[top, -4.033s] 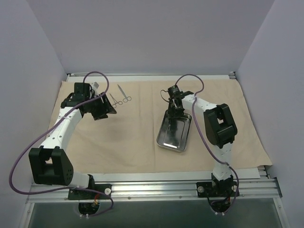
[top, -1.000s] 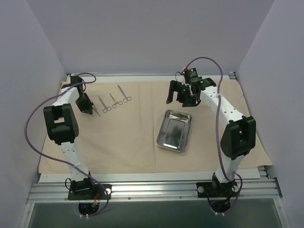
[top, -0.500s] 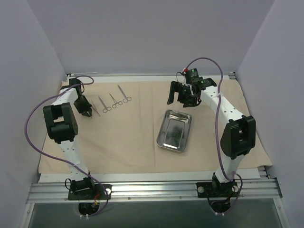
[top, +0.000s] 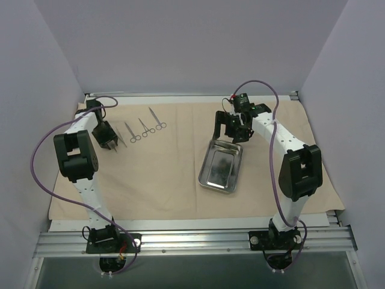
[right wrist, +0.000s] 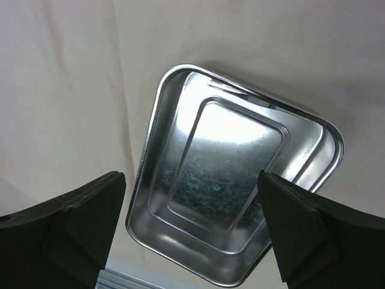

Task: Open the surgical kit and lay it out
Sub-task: Place the medical item in the surgical kit, then adjust the medical item in the container.

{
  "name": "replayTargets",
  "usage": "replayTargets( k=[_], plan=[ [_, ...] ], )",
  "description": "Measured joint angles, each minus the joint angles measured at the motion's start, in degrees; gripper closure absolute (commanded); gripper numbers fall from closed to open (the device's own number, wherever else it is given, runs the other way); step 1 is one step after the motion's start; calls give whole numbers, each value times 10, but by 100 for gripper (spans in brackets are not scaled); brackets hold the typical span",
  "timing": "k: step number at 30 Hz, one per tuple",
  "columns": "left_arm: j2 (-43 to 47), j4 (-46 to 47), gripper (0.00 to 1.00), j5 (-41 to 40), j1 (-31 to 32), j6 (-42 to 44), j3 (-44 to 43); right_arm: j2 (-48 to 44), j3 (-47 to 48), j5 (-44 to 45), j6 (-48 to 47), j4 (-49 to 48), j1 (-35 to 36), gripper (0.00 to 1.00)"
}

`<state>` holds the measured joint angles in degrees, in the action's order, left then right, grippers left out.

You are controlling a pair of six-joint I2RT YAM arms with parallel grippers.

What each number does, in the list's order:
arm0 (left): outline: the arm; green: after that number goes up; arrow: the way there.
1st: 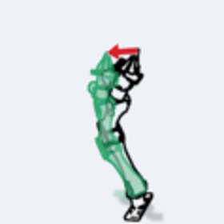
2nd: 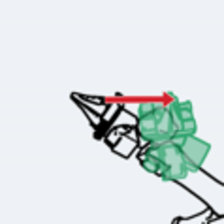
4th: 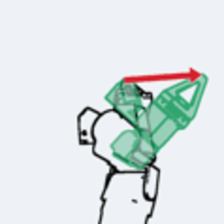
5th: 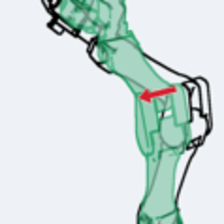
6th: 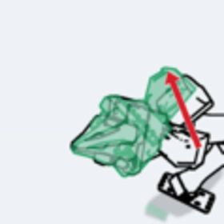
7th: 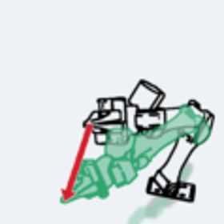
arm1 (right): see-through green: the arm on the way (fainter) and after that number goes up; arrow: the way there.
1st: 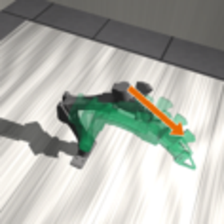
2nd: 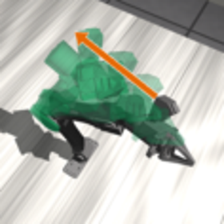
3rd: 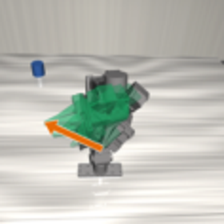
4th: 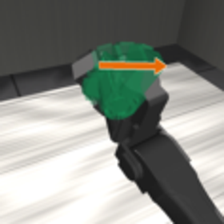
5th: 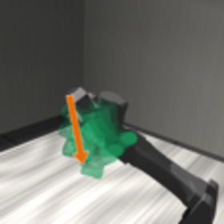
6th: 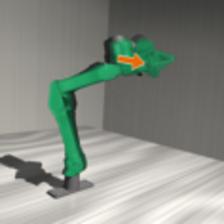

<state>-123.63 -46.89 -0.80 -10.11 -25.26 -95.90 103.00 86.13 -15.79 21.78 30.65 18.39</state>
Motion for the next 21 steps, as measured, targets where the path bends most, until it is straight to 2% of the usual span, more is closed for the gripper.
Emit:
replayTargets(
  k=[2,3,5,8,9,10,11,13,17,21],
  plan=[
    [9,2,48,3,0,0,12,0,-17,7,5,-2,0,9],
    [17,1,47,6,0,0,23,0,-29,13,12,-3,0,19],
    [42,-4,46,14,0,-1,49,0,-50,26,27,-4,0,24],
    [97,-10,46,34,0,-2,82,0,-85,44,60,-20,1,38],
    [121,-10,46,43,2,-3,93,0,-97,53,69,-26,2,61],
    [149,-10,46,51,3,-5,103,0,-109,61,75,-35,4,70],
    [180,-9,47,60,7,-6,115,0,-122,70,88,-46,4,87],
    [235,-3,47,77,16,-10,135,0,-143,85,104,-71,6,100],
    [323,8,48,108,54,-16,182,0,-161,120,118,-108,16,100],
    [355,22,48,138,92,-22,230,0,-173,162,116,-161,39,100]
  ],
)
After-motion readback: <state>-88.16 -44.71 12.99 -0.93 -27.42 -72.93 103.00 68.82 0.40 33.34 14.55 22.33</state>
